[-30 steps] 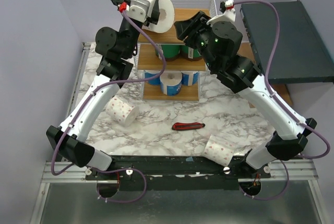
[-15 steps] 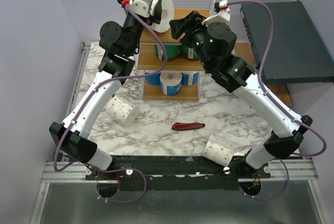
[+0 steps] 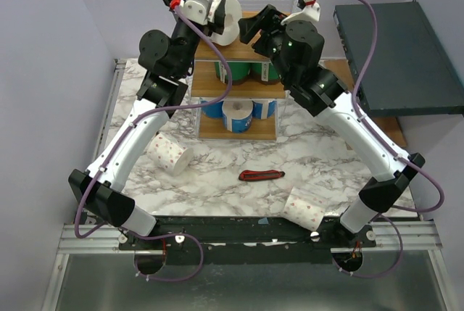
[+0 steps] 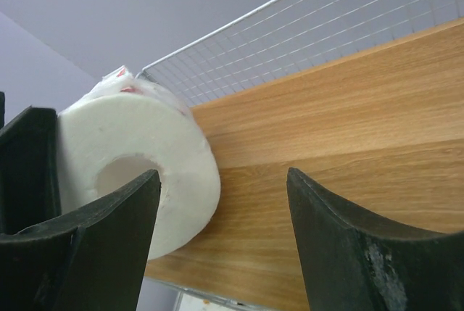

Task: Place and organize the paper towels onto the shelf
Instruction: Place the paper towel on the shelf.

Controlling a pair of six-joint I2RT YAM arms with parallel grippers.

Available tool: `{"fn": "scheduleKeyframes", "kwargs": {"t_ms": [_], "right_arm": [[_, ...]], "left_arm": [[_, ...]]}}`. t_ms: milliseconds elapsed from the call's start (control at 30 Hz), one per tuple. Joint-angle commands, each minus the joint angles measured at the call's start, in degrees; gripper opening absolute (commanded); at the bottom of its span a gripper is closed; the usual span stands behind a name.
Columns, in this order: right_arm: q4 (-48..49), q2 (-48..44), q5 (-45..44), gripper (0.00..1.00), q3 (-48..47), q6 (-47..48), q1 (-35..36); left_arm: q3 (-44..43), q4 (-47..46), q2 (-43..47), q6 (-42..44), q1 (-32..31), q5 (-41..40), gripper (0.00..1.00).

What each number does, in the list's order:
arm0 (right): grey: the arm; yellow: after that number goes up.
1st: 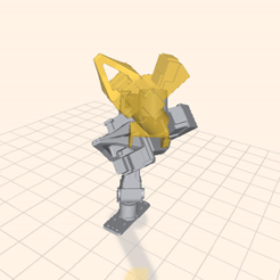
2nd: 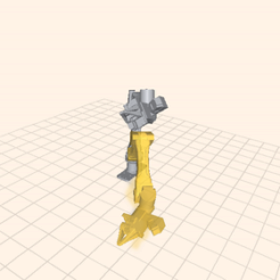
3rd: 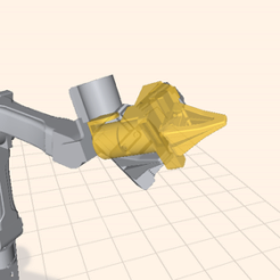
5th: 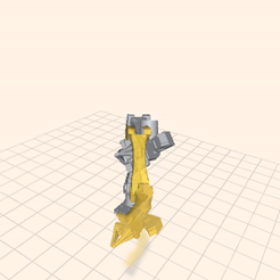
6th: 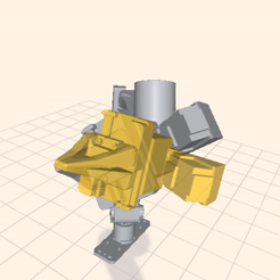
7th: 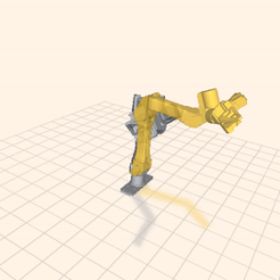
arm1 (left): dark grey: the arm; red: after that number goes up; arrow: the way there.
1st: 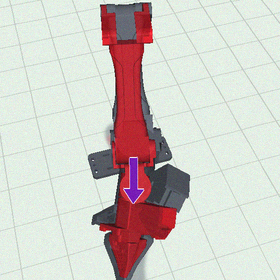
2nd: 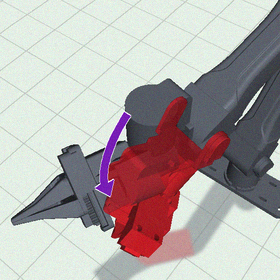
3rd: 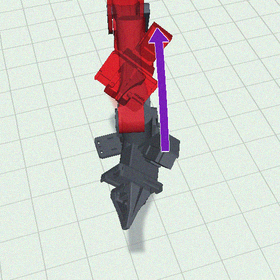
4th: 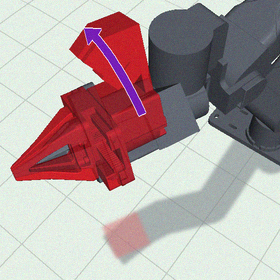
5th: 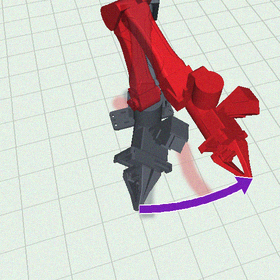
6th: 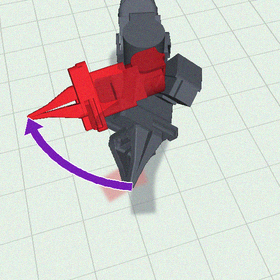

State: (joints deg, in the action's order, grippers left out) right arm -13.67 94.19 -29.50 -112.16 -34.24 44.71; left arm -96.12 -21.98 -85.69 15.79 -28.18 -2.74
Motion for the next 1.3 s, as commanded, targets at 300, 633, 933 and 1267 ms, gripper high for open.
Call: {"fn": "scheduleKeyframes", "kwargs": {"t_ms": [300, 633, 933, 1267], "right_arm": [[9.4, -0.3, 16.5, 0.78, 5.8, 2.2, -4.5], [8.6, 2.6, 19.4, 0.81, 3.7, 4.0, -6.0], [8.4, 5.7, 20.6, 0.8, 1.1, 6.9, -6.7], [9.6, 7.5, 24.3, 0.67, 0.5, 9.5, -7.0]], "left_arm": [[2.3, -0.9, 1.8, 0.3, 0.6, 0.1, 0.78], [3.1, -1.1, 2.0, 0.0, 0.6, 0.5, 0.78], [3.7, -1.4, 2.4, 0.3, 0.6, 0.4, 0.78], [4.3, -1.6, 2.6, 0.2, 0.7, 0.7, 0.78]]}}
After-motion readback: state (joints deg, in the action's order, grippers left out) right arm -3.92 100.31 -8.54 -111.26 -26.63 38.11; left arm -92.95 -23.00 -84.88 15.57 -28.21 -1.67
